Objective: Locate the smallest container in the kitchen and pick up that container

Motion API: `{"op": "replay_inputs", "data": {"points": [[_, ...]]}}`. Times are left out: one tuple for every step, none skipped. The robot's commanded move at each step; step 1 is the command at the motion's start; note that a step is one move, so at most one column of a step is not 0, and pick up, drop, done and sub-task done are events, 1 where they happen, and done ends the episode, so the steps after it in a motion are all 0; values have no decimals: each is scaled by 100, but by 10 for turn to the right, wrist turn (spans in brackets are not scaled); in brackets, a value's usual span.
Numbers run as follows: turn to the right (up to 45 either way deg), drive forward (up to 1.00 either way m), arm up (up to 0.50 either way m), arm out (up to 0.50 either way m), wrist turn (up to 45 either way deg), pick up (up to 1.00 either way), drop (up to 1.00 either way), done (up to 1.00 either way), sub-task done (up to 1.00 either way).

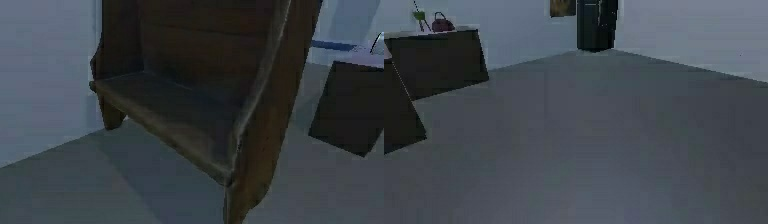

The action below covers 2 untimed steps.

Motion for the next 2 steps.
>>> {"op": "replay_inputs", "data": {"points": [[-390, 0, 0, 0, 0, 0, 0, 0, 0], [0, 75, 0, 0, 0, 0, 0, 0, 0]]}}
